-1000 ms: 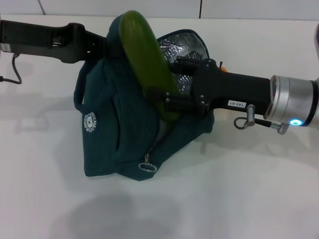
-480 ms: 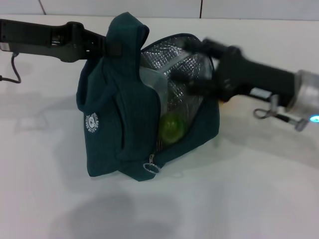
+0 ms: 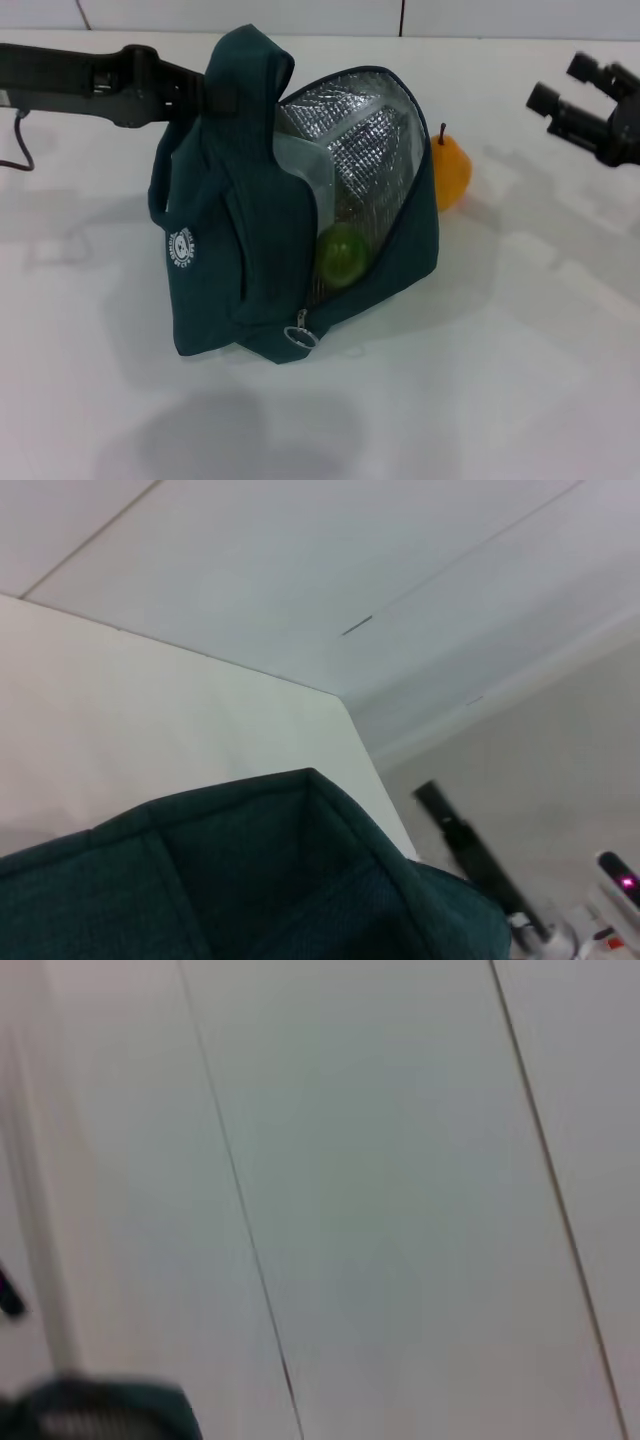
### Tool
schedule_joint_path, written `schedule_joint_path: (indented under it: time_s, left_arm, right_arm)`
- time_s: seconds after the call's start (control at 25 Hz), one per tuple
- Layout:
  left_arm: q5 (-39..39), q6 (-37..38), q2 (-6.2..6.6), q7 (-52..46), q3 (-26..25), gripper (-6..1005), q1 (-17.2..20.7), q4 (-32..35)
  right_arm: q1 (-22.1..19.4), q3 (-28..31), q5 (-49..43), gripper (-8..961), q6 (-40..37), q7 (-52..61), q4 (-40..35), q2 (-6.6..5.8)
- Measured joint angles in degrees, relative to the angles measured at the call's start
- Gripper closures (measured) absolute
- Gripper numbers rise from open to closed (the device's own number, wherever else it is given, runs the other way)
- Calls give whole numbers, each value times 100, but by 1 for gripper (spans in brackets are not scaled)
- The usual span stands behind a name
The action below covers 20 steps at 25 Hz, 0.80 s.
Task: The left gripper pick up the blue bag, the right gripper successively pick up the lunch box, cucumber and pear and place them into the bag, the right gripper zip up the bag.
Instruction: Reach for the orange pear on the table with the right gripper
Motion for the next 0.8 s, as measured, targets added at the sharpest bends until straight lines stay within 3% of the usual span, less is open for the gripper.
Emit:
schedule_joint_path:
  time_s: [0.12,0.4,0.8]
  left_arm:
    - [-1,-1,-6,-1,0,954,-8,-24]
    - [-4,-5,-26,-10,0,954,18,-27]
    - [-4,-19,-45,-22,0,954,-27,-27]
  right_arm:
    - [64,14,-381,116,424,5,2,29]
    - [453,0,-1037,124,1362,-386,-42,303]
    - [905,-228,-1071,135,1712,-454,27,339]
